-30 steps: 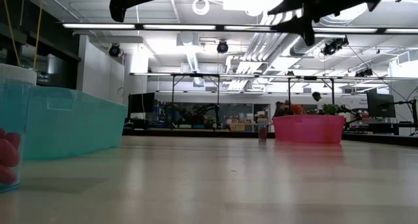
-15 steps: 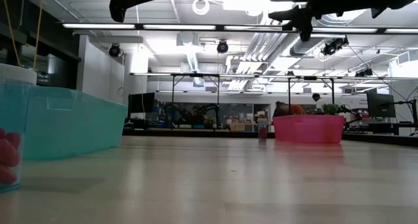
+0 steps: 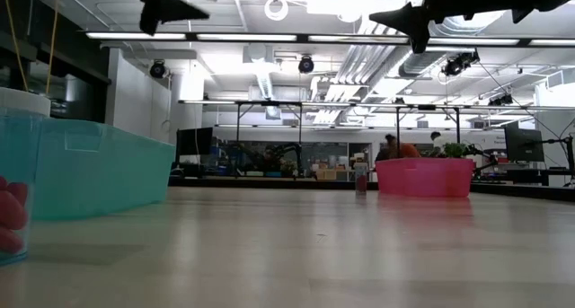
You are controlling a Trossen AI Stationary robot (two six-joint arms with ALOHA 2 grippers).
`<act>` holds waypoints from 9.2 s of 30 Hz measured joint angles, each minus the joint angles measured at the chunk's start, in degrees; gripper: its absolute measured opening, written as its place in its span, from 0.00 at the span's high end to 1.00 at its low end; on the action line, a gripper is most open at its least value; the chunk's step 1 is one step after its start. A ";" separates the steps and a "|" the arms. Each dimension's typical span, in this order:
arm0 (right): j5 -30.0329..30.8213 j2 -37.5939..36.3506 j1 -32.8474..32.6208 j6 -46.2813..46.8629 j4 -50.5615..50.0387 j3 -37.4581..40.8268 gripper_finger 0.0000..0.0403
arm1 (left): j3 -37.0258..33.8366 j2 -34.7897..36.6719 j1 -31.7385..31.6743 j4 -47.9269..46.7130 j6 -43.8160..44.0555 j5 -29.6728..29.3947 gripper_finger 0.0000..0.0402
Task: Pick and place medicine bottles into bin by pill shape (circle, oval)
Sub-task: Put the blue capsule bottle into the blue bin, then put the transparent capsule bottle into the blue bin
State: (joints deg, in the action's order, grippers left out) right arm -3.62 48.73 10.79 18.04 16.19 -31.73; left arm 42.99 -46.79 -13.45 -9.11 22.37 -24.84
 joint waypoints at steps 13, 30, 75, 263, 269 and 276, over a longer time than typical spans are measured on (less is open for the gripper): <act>0.72 0.00 0.00 0.05 -0.07 0.00 0.54 | 8.08 -11.80 -26.60 -39.28 -0.02 12.70 0.41; 3.21 0.00 0.00 0.07 -0.65 0.00 0.54 | 8.08 -34.09 -35.34 -34.39 -1.40 16.64 0.35; 3.45 0.02 0.00 0.11 -2.27 -0.02 0.54 | 8.10 -41.06 -35.30 -29.57 1.46 13.88 0.68; 3.84 0.07 0.06 -0.13 -5.62 -0.04 0.54 | 13.04 -21.91 -30.22 -44.15 6.43 3.85 0.44; 3.85 0.07 0.05 -0.12 -5.66 -0.04 0.54 | 13.04 -27.30 -33.76 -42.58 11.72 3.37 0.44; 3.85 0.07 0.07 -0.11 -6.03 -0.04 0.54 | 11.64 -32.74 -36.25 -40.71 13.05 4.57 0.45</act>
State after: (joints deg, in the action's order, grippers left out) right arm 0.23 48.80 10.85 17.93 10.15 -31.77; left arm 54.63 -79.53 -49.71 -49.81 35.42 -20.27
